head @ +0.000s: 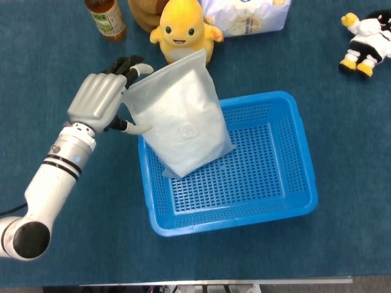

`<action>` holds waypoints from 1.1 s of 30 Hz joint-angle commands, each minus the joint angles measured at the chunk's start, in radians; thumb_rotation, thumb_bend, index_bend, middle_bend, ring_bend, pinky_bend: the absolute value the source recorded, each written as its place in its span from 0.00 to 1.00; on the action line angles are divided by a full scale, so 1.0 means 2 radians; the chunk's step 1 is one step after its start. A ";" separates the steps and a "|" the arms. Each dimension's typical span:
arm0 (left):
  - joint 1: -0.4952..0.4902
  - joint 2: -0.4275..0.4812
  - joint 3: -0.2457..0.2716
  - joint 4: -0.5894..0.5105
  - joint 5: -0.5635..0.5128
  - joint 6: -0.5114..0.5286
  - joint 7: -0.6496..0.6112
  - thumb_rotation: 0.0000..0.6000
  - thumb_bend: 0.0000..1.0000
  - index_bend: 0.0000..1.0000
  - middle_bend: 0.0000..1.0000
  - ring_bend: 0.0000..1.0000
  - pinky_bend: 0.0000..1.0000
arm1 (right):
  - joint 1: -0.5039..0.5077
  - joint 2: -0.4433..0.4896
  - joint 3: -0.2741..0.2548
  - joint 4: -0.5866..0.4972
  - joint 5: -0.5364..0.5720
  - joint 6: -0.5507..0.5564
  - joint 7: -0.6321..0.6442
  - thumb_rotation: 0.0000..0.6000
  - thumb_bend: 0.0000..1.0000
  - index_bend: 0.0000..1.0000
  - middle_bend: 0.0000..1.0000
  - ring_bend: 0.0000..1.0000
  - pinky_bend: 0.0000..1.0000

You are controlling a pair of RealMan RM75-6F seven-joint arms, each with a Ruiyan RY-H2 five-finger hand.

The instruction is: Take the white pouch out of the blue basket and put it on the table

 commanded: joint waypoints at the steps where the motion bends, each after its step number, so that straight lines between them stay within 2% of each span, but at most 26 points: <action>1: -0.008 0.005 -0.004 0.005 -0.012 -0.005 -0.008 0.87 0.11 0.17 0.09 0.08 0.28 | 0.000 -0.001 0.000 0.001 0.001 -0.001 0.000 1.00 0.00 0.30 0.28 0.25 0.45; 12: -0.037 0.020 -0.008 0.023 -0.066 -0.032 -0.024 0.85 0.11 0.17 0.09 0.08 0.28 | 0.001 -0.005 -0.001 0.005 0.003 -0.005 0.002 1.00 0.00 0.30 0.28 0.25 0.45; 26: -0.069 0.018 0.013 0.052 -0.122 -0.049 -0.020 0.85 0.11 0.18 0.09 0.09 0.28 | -0.001 -0.008 -0.002 0.010 0.005 -0.004 0.008 1.00 0.00 0.30 0.28 0.25 0.45; 31: -0.073 0.020 0.016 0.055 -0.126 -0.056 -0.029 0.82 0.11 0.25 0.10 0.09 0.28 | -0.002 -0.009 -0.002 0.012 0.007 -0.005 0.010 1.00 0.00 0.30 0.28 0.25 0.45; 33: -0.071 0.022 0.015 0.053 -0.123 -0.059 -0.039 0.74 0.11 0.30 0.10 0.09 0.28 | -0.002 -0.009 -0.002 0.013 0.008 -0.005 0.010 1.00 0.00 0.30 0.28 0.25 0.45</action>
